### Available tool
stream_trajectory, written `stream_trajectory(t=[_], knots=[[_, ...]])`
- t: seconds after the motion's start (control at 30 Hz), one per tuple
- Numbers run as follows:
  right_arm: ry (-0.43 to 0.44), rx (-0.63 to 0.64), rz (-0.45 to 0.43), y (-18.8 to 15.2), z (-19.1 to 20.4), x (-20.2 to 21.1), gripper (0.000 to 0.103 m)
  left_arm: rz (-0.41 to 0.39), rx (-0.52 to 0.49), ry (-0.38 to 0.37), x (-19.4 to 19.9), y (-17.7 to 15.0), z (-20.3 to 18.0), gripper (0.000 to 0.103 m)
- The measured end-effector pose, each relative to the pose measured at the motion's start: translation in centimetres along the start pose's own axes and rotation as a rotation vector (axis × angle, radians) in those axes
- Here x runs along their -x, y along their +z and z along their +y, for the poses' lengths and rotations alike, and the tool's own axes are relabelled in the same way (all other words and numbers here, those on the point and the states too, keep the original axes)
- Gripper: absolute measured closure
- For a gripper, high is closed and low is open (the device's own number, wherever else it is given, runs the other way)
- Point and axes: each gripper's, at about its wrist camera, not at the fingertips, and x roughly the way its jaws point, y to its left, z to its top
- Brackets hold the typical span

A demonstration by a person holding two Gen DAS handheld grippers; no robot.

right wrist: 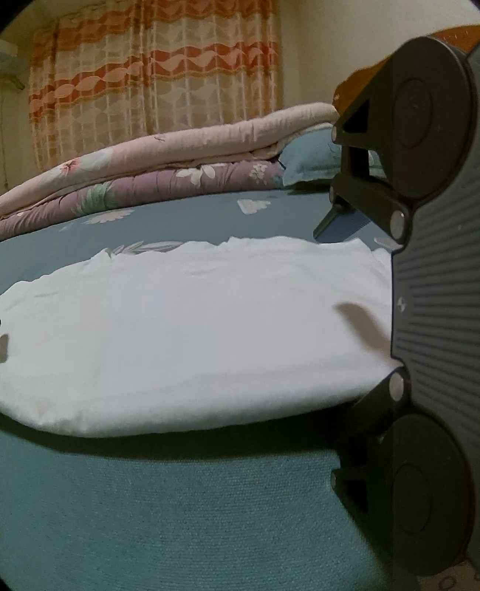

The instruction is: Fold clothes

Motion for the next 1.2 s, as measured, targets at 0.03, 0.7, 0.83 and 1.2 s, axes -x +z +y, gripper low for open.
stream_trajectory(t=[0.03, 0.7, 0.83, 1.2], knots=[[0.033, -0.006, 0.007, 0.1, 0.2, 0.1, 0.056, 0.0, 0.005, -0.002, 0.0, 0.0, 0.1, 0.077], [-0.043, 0.133, 0.011, 0.2, 4.1, 0.6, 0.099, 0.024, -0.015, 0.035, 1.4, 0.2, -1.7, 0.103], [-0.018, 0.109, -0.004, 0.1, 3.1, 1.3, 0.099, 0.005, 0.008, 0.026, 2.3, -0.1, -0.7, 0.103], [0.016, 0.008, -0.041, -0.5, 0.7, 5.5, 0.099, -0.033, -0.002, -0.028, 8.1, -0.8, -1.3, 0.103]])
